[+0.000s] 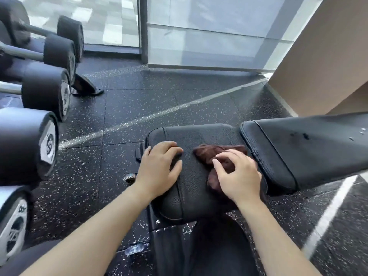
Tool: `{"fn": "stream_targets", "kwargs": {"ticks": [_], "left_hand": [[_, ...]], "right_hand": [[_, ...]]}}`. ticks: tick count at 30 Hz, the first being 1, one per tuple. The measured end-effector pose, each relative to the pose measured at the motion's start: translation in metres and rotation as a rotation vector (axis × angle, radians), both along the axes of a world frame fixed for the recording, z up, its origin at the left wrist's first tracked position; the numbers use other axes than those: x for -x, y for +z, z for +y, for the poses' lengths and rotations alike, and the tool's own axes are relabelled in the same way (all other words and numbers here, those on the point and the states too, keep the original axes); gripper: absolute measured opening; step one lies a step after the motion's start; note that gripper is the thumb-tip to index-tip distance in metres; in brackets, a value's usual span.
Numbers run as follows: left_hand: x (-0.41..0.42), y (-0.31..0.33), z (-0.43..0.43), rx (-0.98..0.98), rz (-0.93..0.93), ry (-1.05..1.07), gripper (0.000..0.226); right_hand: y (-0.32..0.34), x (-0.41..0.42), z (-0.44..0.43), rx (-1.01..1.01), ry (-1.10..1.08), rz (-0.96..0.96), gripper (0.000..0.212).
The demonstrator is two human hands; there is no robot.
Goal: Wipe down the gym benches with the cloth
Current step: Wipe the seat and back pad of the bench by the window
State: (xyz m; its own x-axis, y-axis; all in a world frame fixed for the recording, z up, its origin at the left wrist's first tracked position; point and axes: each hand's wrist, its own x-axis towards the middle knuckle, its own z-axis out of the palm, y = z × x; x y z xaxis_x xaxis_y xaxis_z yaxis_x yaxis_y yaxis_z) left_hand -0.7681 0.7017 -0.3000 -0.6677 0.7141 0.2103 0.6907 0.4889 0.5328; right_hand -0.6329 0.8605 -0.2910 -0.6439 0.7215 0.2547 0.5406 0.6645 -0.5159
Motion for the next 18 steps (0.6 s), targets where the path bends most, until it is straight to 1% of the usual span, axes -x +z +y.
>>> {"fn": "stream_targets", "kwargs": {"ticks": [2, 4, 7, 10, 13, 16, 18], "left_hand": [[-0.006, -0.004, 0.005, 0.054, 0.031, 0.025, 0.046], [-0.006, -0.004, 0.006, 0.069, 0.037, 0.036, 0.048], [-0.002, -0.006, 0.006, 0.074, 0.048, 0.039, 0.052], [0.005, -0.008, 0.01, 0.051, 0.051, 0.076, 0.06], [0.017, -0.01, 0.018, 0.034, 0.042, 0.134, 0.063], [0.024, -0.01, 0.029, 0.08, -0.005, 0.196, 0.058], [0.026, -0.009, 0.036, 0.125, -0.021, 0.231, 0.059]], "right_hand": [[0.007, 0.027, 0.011, 0.019, 0.031, -0.095, 0.019], [0.007, 0.034, 0.009, 0.009, 0.096, -0.145, 0.023], [0.001, 0.008, -0.008, -0.034, 0.152, -0.086, 0.029], [-0.005, -0.005, -0.019, -0.055, 0.133, -0.029, 0.032], [0.0, 0.026, -0.004, -0.027, 0.084, -0.076, 0.028], [0.01, 0.069, 0.017, 0.056, 0.073, -0.152, 0.028], [0.013, 0.079, 0.02, 0.071, 0.073, -0.172, 0.028]]}}
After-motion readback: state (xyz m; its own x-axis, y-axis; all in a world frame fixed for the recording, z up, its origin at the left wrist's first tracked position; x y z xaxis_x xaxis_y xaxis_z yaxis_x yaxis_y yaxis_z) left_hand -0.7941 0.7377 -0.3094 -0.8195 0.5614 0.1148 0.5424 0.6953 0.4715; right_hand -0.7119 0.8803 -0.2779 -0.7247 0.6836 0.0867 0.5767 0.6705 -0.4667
